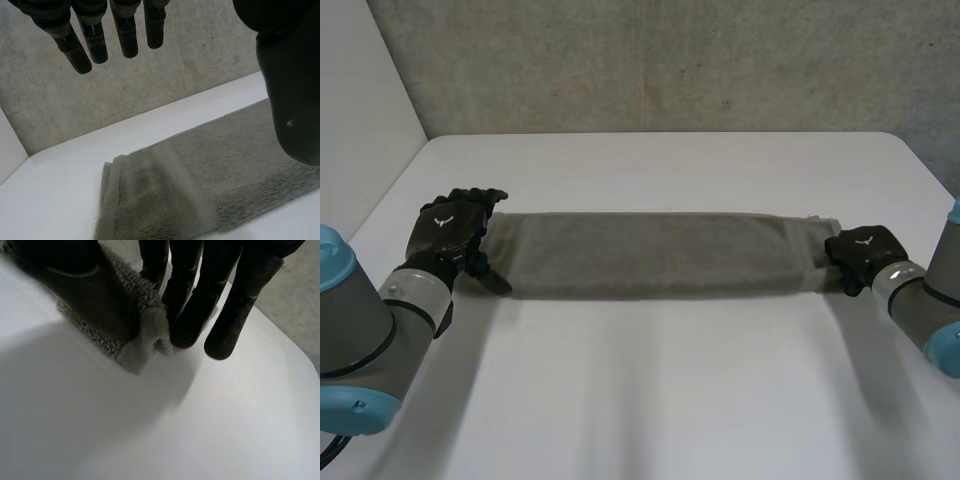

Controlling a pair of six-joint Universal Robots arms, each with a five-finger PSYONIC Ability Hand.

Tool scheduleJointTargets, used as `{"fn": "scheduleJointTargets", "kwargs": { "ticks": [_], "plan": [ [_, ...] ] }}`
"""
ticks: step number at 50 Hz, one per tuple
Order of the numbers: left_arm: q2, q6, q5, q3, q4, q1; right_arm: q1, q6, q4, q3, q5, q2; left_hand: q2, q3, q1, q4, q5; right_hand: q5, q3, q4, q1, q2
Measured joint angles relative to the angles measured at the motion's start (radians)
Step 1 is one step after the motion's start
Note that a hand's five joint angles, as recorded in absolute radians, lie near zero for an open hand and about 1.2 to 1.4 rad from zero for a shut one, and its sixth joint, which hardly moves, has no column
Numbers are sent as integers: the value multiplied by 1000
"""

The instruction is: Fold the towel.

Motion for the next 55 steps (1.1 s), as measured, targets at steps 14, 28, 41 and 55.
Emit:
{"fn": "scheduleJointTargets", "kwargs": {
  "ticks": [14, 28, 41, 55],
  "plan": [
    [7, 1, -1, -4, 8, 3, -196, -55, 21, -39, -1, -168, 0, 0, 0, 0, 0, 10, 12, 19, 5, 0],
    [15, 3, -1, -13, 9, 2, 140, -260, 117, -344, -44, -174, 0, 0, -1, 0, 0, 10, 27, 19, 10, 0],
    [6, 5, 1, -14, 11, 0, 653, -249, 80, -449, -49, 42, 0, 0, -2, 0, 0, -380, -358, -368, -360, -363],
    [-9, 15, -1, -21, 24, -2, 523, -70, 115, -302, 89, -13, 0, 0, -2, 0, 0, -1091, -1070, -1070, -1077, -1056]
  ]
}}
